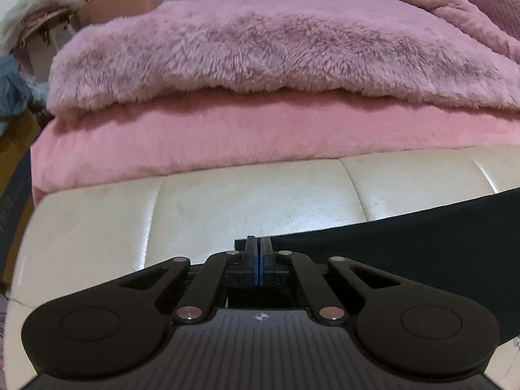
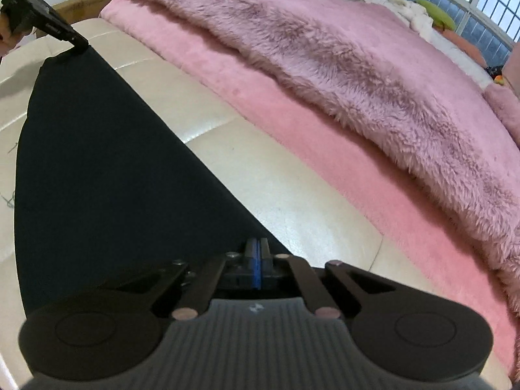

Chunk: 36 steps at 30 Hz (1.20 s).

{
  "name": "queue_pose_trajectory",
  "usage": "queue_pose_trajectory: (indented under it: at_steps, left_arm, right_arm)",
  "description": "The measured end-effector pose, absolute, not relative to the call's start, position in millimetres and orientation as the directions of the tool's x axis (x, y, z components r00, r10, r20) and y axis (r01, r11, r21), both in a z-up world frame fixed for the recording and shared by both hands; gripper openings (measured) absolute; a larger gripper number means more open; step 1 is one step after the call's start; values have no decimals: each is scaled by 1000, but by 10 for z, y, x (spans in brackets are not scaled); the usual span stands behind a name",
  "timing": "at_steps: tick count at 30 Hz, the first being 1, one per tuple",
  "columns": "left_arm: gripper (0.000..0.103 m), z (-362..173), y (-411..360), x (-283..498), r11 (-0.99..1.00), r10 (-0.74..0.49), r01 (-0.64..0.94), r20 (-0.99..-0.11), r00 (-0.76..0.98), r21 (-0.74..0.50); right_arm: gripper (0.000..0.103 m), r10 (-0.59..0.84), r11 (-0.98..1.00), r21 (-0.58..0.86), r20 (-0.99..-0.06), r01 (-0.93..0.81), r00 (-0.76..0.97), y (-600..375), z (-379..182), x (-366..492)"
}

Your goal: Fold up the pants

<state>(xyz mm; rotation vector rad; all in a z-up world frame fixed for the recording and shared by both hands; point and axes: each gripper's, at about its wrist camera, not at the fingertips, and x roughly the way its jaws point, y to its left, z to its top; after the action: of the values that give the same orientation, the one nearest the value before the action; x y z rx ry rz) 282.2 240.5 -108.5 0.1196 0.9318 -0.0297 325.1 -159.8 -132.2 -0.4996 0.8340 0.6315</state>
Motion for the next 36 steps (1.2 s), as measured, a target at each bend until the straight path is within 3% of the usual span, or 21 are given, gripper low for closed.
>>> queue_pose_trajectory:
  at_steps: [6, 11, 14, 21, 27, 32, 36]
  left_arm:
    - [0, -996, 2418, 2858, 992, 45, 66, -784, 619, 109]
    - [0, -1193, 2400, 2967, 993, 83, 15, -799, 596, 114]
    - [18, -1217, 2434, 2977, 992, 122, -48, -793, 598, 116]
    - [27, -914, 2834, 2560, 950, 22, -262, -804, 594, -168]
    - [31, -1100, 3117, 1953, 706, -135, -482, -767, 627, -519]
    - [35, -1386, 3100, 1762, 557, -187, -530, -718, 670, -640]
    - [36, -1456, 2983, 1813, 528, -153, -522, -680, 717, -669]
  right_arm:
    - [0, 292, 764, -203, -738, -613, 609, -1690, -1138, 3172]
    - [0, 242, 802, -192, -761, -565, 601, -1737, -1228, 3293]
    - [0, 243, 826, -160, -764, -540, 597, -1731, -1244, 3257]
    - [0, 254, 851, -123, -753, -510, 606, -1678, -1095, 2854]
    - [0, 229, 909, -62, -753, -413, 617, -1844, -1057, 2410]
    - [3, 181, 937, -52, -772, -345, 610, -2057, -1088, 2128]
    - [3, 158, 951, -52, -768, -306, 621, -2273, -1027, 1906]
